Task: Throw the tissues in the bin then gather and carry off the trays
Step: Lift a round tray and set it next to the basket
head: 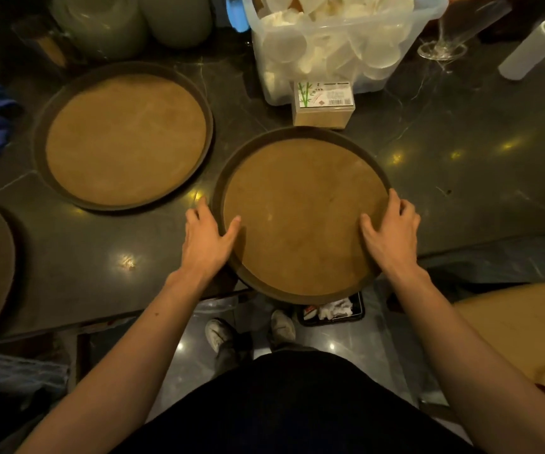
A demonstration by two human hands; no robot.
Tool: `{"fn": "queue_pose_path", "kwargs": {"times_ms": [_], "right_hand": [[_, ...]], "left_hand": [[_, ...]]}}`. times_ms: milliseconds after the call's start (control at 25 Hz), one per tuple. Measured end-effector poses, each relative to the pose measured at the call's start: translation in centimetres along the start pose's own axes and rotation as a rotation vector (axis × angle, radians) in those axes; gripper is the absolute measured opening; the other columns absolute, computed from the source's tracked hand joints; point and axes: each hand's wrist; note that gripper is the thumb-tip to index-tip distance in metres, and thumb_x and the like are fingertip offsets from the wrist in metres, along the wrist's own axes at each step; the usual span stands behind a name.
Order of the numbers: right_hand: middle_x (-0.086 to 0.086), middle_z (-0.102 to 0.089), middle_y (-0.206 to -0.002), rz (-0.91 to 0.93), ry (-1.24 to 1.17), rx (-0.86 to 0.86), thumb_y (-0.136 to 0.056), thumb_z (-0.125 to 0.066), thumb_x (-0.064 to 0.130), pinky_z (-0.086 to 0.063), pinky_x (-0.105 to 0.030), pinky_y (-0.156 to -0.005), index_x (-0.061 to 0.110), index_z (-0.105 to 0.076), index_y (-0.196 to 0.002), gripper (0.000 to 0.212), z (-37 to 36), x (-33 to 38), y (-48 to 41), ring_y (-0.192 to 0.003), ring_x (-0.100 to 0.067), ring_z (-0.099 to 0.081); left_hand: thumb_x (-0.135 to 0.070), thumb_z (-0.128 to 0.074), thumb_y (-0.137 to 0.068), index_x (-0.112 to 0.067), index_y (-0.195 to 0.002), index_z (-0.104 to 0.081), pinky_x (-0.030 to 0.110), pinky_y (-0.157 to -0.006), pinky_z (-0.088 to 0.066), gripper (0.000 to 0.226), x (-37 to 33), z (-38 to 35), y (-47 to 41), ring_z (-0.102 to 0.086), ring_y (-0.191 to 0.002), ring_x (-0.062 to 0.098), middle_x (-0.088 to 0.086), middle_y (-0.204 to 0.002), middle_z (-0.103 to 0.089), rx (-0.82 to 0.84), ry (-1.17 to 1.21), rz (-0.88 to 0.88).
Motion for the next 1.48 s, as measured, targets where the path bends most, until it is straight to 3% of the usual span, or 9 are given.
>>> {"fn": "queue_pose_path", "kwargs": {"times_ms": [400,760,960,1120,1240,1480], "right_hand": [[-0.015,-0.037,-0.136,-0.097,-0.113,-0.024,-0.091,-0.058,0.046,-0.04,-0.045,-0.101,0.008,-0.027,-0.148,0.075,-0.2,-0.4,-0.5,-0.123,-0.034,-0.047],[-0.01,-0.041,-0.129,-0.023,-0.264,-0.061,-0.087,-0.064,0.047,-0.037,-0.033,-0.097,0.009,-0.034,-0.145,0.075,-0.3,-0.1,2.4,-0.12,-0.025,-0.047],[-0.009,-0.042,-0.126,0.134,-0.288,-0.043,-0.087,-0.066,0.045,-0.038,-0.034,-0.097,0.012,-0.037,-0.143,0.071,0.0,1.8,2.9,-0.111,-0.013,-0.043],[-0.008,-0.043,-0.126,0.293,-0.291,0.07,-0.087,-0.067,0.043,-0.036,-0.028,-0.094,0.011,-0.038,-0.143,0.071,-1.2,5.6,4.0,-0.108,-0.011,-0.041],[-0.007,-0.043,-0.127,0.407,-0.295,0.154,-0.086,-0.067,0.043,-0.034,-0.025,-0.094,0.011,-0.038,-0.144,0.072,-2.5,9.1,5.6,-0.109,-0.01,-0.04],[-0.008,-0.042,-0.126,0.622,-0.288,0.267,-0.085,-0.067,0.045,-0.043,-0.032,-0.095,0.011,-0.038,-0.143,0.073,-6.4,16.2,12.0,-0.11,-0.015,-0.045]], "left_hand": [[-0.054,-0.058,-0.089,-0.005,-0.148,-0.023,0.045,-0.103,-0.037,0.085,-0.6,0.0,-2.3,-0.041,-0.129,0.04,0.022,-0.145,-0.033,0.007,0.0,0.018],[-0.045,-0.071,-0.082,-0.006,-0.131,-0.041,0.034,-0.093,-0.038,0.069,0.9,1.2,1.2,-0.049,-0.117,0.031,0.017,-0.129,-0.046,-0.247,0.104,0.023],[-0.043,-0.072,-0.082,-0.008,-0.134,-0.04,0.034,-0.098,-0.04,0.07,2.9,2.4,5.6,-0.047,-0.12,0.027,0.015,-0.132,-0.045,-0.404,0.166,0.092],[-0.043,-0.072,-0.082,-0.008,-0.134,-0.042,0.027,-0.093,-0.036,0.069,5.7,4.3,10.2,-0.045,-0.114,0.017,0.014,-0.13,-0.046,-0.58,0.19,0.21],[-0.046,-0.071,-0.082,-0.009,-0.133,-0.043,0.028,-0.093,-0.037,0.07,8.6,5.9,13.8,-0.048,-0.117,0.023,0.014,-0.13,-0.047,-0.698,0.198,0.321],[-0.047,-0.07,-0.081,-0.01,-0.131,-0.044,0.031,-0.096,-0.038,0.067,15.6,9.2,21.3,-0.047,-0.118,0.024,0.012,-0.129,-0.047,-0.889,0.23,0.485]]}}
Point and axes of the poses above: each hand's wrist, its own y-axis away from the middle knuckle, its own z-axis out of the back of the hand, x = y × z
